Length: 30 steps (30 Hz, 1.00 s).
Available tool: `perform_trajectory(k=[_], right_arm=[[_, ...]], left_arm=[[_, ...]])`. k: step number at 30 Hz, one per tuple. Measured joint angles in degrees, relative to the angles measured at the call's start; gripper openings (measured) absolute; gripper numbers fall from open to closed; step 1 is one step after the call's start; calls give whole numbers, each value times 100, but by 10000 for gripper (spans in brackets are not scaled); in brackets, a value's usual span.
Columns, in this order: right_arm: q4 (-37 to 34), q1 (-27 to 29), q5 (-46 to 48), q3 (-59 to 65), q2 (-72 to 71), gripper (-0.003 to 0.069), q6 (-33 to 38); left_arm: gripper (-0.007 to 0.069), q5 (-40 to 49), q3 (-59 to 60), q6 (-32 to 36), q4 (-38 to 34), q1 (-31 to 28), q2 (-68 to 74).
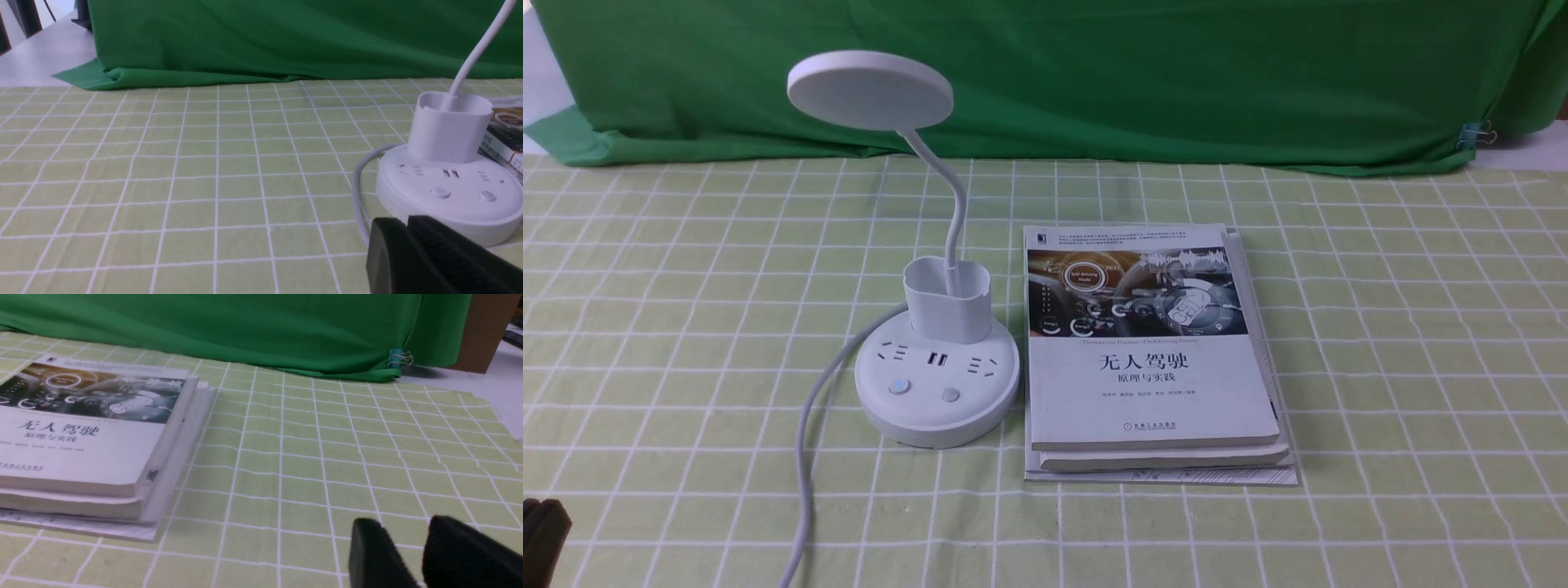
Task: Turn on the table lamp on the green coffee tablecloth with your hand.
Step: 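Press the power button on the lamp base to turn the lamp on with the left gripper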
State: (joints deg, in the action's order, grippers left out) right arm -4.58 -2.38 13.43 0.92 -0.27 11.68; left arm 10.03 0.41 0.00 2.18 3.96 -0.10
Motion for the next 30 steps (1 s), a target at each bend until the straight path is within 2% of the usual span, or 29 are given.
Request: perform_trajectory(k=[2,8,15,19,22,23,26,30], right_arm=[[0,0,0,0,0,245,0],[0,0,0,0,0,245,0],[0,0,0,0,0,245,0],[0,0,0,0,0,245,0],[0,0,0,0,0,245,0],[0,0,0,0,0,245,0],[0,0,0,0,0,245,0],[0,0,0,0,0,245,0]], left_arm=[[19,-161,0,0,0,0,0],[19,-1405,0,0,5,0,0],[19,-1608,0,0,309,0,0],[19,-2889,2,-1073,278,0,0],[19,-3981,2,-1249,212,0,-5],[19,-4095,-19,-1315,194,0,-5],[19,-3941,-355,-1467,167,0,34],[19,-2665,-1930,-1532,249,0,555]])
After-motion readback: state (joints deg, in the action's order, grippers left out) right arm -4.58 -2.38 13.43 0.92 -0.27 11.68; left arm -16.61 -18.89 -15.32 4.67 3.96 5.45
